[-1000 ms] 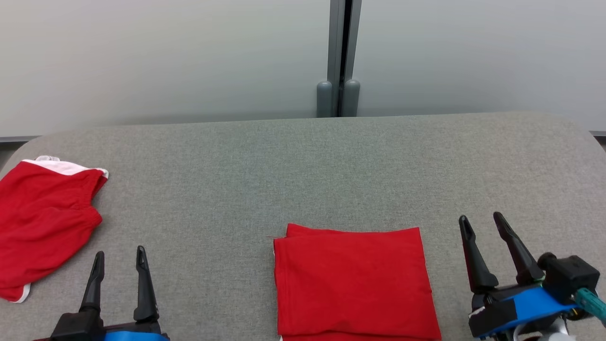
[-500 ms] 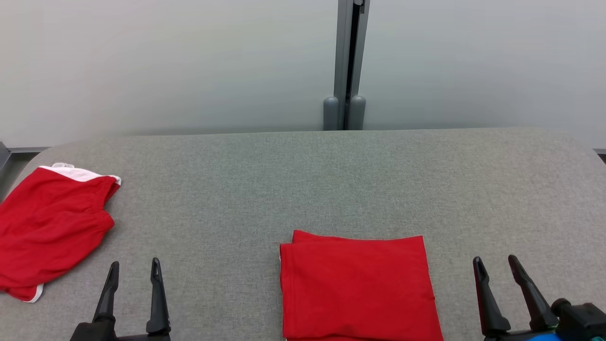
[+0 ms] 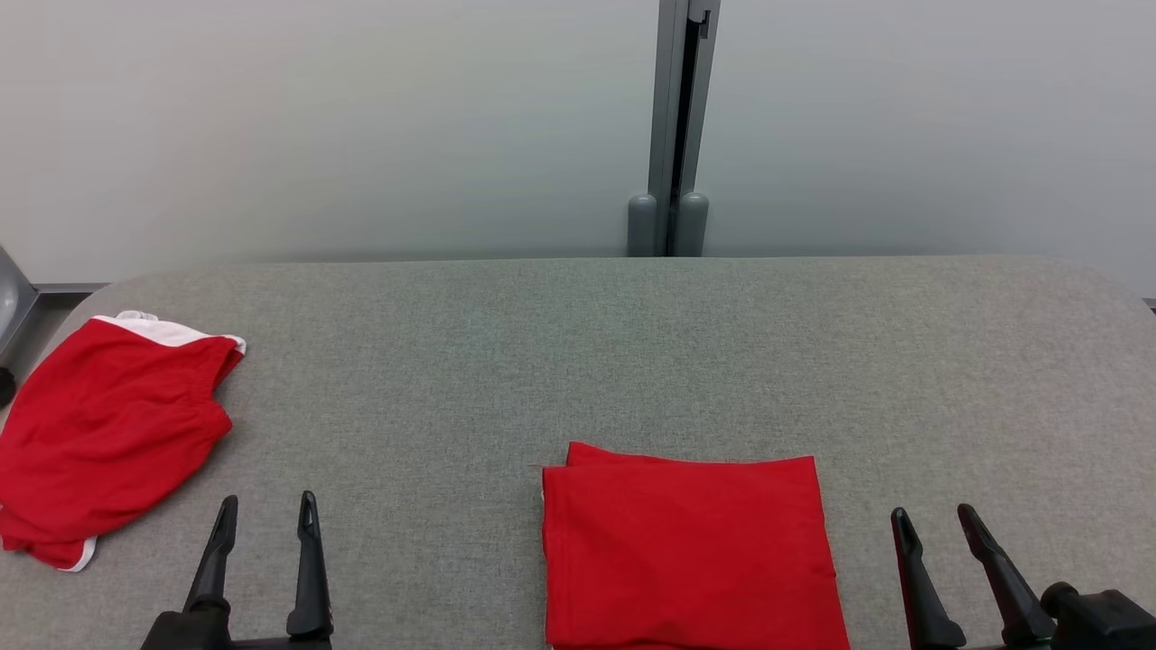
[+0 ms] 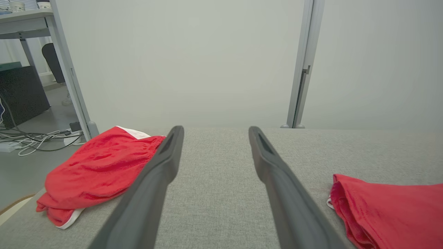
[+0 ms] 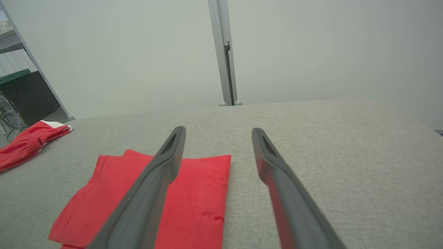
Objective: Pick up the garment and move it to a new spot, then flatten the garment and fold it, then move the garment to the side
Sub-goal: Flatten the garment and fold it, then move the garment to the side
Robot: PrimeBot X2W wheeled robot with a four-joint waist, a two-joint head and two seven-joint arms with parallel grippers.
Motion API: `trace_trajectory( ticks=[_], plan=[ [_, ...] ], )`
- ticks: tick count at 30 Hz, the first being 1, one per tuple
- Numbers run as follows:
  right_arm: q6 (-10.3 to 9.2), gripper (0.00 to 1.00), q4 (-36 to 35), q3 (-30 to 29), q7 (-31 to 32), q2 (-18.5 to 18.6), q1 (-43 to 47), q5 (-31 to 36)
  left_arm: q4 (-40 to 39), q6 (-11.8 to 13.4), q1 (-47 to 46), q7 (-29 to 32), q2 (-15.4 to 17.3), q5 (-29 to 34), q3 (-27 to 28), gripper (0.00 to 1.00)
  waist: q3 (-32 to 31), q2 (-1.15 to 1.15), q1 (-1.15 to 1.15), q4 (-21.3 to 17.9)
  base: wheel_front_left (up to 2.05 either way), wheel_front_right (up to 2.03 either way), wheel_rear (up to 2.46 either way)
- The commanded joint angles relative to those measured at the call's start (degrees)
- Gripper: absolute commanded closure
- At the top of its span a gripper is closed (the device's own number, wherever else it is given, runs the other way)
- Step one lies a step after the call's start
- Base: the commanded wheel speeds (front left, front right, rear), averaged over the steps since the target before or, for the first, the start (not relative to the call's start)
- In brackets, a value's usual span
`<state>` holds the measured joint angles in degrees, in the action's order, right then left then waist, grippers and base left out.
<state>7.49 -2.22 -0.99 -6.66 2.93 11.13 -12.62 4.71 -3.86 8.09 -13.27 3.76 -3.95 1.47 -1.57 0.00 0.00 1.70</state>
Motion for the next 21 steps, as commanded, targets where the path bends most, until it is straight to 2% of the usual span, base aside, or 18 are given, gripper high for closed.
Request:
trace_trajectory(
  ticks=[1,21],
  plan=[
    [0.01,0.0,-0.3,0.0,0.1,0.0,0.8,0.1,-0.4,0.3,0.5,0.0,0.3,0.0,0.1,0.0,0.0,0.0,0.0,0.0,0.0,0.0,0.0],
    [0.02,0.0,0.7,0.2,1.2,0.0,-0.7,0.7,0.4,1.1,-0.2,-0.2,1.1,-1.6,0.0,0.0,0.2,0.0,0.0,0.1,0.0,0.0,0.0]
  ],
)
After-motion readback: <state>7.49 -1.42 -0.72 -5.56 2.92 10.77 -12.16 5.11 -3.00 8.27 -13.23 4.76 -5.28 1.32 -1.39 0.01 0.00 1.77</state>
